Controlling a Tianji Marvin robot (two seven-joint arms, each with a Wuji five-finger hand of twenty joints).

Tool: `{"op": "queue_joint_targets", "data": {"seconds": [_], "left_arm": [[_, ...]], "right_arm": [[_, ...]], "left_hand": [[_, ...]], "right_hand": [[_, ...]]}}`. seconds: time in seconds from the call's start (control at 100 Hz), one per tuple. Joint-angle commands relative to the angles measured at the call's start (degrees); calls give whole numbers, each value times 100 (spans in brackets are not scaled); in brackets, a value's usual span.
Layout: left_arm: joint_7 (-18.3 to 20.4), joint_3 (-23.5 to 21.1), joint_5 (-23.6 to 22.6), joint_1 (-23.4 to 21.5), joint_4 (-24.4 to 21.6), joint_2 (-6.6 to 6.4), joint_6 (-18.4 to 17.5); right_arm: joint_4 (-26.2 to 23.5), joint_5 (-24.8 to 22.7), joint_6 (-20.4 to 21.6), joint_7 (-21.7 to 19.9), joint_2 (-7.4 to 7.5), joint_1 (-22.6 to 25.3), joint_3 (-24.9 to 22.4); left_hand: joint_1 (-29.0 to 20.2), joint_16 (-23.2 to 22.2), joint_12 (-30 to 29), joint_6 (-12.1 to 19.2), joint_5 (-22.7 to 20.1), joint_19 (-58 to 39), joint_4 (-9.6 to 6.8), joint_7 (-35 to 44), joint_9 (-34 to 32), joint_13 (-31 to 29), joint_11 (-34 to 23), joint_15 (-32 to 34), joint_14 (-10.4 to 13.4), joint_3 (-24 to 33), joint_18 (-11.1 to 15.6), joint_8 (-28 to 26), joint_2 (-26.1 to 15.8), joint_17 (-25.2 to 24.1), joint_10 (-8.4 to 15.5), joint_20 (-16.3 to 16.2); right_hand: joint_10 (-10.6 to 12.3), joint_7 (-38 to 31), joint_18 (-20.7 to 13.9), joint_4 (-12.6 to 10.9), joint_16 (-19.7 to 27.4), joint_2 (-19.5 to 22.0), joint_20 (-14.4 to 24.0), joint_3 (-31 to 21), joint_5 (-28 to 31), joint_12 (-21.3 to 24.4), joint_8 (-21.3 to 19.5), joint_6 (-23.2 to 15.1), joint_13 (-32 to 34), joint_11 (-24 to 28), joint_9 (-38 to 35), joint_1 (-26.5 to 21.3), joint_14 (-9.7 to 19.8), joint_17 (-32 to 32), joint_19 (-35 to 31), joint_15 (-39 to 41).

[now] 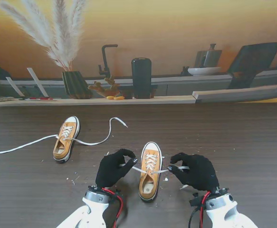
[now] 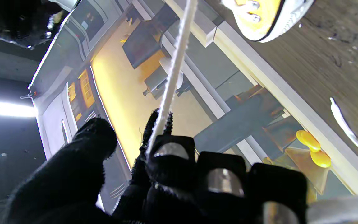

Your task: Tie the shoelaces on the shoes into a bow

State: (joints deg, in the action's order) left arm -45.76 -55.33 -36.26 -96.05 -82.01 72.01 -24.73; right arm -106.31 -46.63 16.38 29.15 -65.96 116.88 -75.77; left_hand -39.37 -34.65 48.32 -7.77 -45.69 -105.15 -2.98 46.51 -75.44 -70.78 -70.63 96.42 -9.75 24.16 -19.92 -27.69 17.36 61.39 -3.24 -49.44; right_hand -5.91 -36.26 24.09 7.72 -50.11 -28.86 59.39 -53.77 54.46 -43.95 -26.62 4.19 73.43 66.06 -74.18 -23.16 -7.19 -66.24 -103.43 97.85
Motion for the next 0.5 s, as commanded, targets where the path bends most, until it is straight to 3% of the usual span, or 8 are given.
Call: {"op": "queue_joint_targets", "data": {"seconds": [0.0,0.05,0.12,0.19,0.25,0.39,0.41,0.49], "left_arm": [[123,-28,3,-54,-196,13,-98],[262,-64,19,-106,-281,-23,-76],[352,-77,-32,-128,-323,-60,-86],[359,-78,-49,-143,-358,-66,-82],[667,-120,31,-206,-479,-115,-67],[1382,-123,-39,-109,-466,-301,-287],[1450,-108,-62,-80,-452,-321,-325],[1705,-26,-146,42,-410,-391,-406]], "right_arm": [[6,282,-50,-125,-39,-101,68],[2,281,-17,-107,-44,-120,73],[-105,539,224,-418,-31,-74,-4],[-261,989,547,-1184,30,7,-150],[-367,1192,660,-1574,88,59,-226],[-494,1129,685,-1695,125,86,-224],[-511,1119,688,-1695,127,90,-221],[-574,1075,702,-1676,128,100,-206]], "left_hand": [[153,-160,-94,393,-63,-1483,119,21,-285,-201,-239,559,314,104,846,104,117,170,69,-108],[113,-158,-108,419,-20,-1483,151,-93,-282,-201,-240,560,315,82,858,209,107,170,67,-89],[79,-153,-129,448,-58,-1483,156,-165,-282,-199,-213,552,314,62,864,290,109,169,59,-55],[81,-148,-134,439,-63,-1483,146,-180,-283,-200,-207,541,316,61,878,312,101,170,59,-38],[53,-135,-150,485,33,-1483,138,-415,-281,-201,-157,508,328,40,898,483,134,170,60,6],[363,-93,-35,474,388,-1483,-67,-1640,-186,-209,13,394,536,171,1144,1034,208,185,175,195],[393,-87,-6,503,446,-1483,-83,-1818,-158,-211,33,379,587,208,1221,1080,294,190,220,228],[257,-74,85,564,599,-1483,54,-2317,-103,-214,65,340,807,97,1458,1234,683,207,412,315]], "right_hand": [[-155,237,-51,-249,-152,76,136,-209,131,-138,-229,132,146,93,-340,235,214,-212,-1655,526],[-118,270,-65,-252,-169,57,157,-233,164,-154,-225,146,146,140,-393,257,239,-215,-1655,540],[-132,311,-49,-244,-197,30,196,-245,238,-167,-201,73,143,164,-440,279,225,-211,-1655,555],[-144,280,-22,-229,-224,24,238,-221,444,-179,-188,-73,142,168,-488,301,210,-207,-1655,566],[-140,247,-6,-223,-236,25,257,-197,574,-185,-181,-154,141,159,-498,298,201,-206,-1655,563],[-139,242,-13,-159,-256,13,269,-156,617,-203,-81,-271,145,139,-508,257,213,-210,-1655,548],[-139,168,-21,-73,-272,13,261,-165,613,-223,74,-278,145,130,-510,245,218,-210,-1655,543],[-140,127,-22,-60,-274,-2,255,-170,581,-231,156,-293,146,122,-506,223,209,-210,-1655,535]]}}
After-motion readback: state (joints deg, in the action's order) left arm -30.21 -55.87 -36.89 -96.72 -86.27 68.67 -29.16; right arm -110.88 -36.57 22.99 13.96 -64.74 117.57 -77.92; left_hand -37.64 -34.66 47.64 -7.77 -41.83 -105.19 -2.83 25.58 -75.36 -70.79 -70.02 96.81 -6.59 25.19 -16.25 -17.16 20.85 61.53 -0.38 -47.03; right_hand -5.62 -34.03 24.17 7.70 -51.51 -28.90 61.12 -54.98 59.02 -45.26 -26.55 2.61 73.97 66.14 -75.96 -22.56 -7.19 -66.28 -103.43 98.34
